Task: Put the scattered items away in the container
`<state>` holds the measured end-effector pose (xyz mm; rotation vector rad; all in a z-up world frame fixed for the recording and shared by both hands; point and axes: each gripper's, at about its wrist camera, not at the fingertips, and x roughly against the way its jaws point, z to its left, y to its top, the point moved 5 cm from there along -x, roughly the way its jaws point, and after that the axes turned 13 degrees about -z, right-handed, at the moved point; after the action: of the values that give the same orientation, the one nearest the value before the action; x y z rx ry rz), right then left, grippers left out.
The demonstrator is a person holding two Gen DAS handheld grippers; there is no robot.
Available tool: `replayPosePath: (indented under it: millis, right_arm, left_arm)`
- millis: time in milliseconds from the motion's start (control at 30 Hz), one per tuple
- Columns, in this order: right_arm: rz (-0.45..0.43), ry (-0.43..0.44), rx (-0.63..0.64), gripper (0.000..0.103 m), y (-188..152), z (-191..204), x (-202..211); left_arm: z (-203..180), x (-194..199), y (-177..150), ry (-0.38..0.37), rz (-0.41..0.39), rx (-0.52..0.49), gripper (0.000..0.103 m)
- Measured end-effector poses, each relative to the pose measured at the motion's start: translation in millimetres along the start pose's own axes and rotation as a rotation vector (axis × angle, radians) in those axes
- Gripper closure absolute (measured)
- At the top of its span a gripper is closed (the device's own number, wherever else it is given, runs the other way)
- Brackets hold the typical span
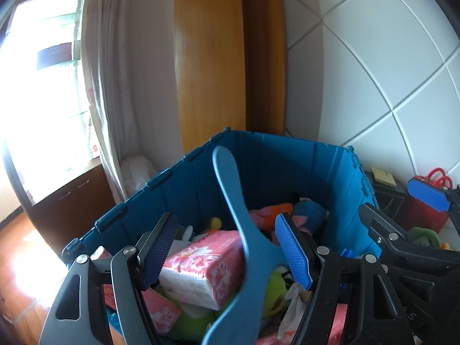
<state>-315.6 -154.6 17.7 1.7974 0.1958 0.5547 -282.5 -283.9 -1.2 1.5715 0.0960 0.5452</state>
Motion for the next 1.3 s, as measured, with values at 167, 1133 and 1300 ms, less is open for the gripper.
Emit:
replayPosePath:
  millis: [167,1133,1300]
  right_arm:
    - [-0.002,-0.029,-0.004,0.024,0,2,9]
    - [0.064,-0.329,-0.242,0.000,-183,-202,316]
    - [0.111,-0.327,-0.256,0.000,-209,-207,349]
  left_arm:
    - [7,7,-1,-0.004,-0.004,0.010,0.018]
    - [-176,256,-98,-0.277,0.051,-0.032,0.001]
    - [-186,285,-114,-0.287,0.087,-0.046,0.001]
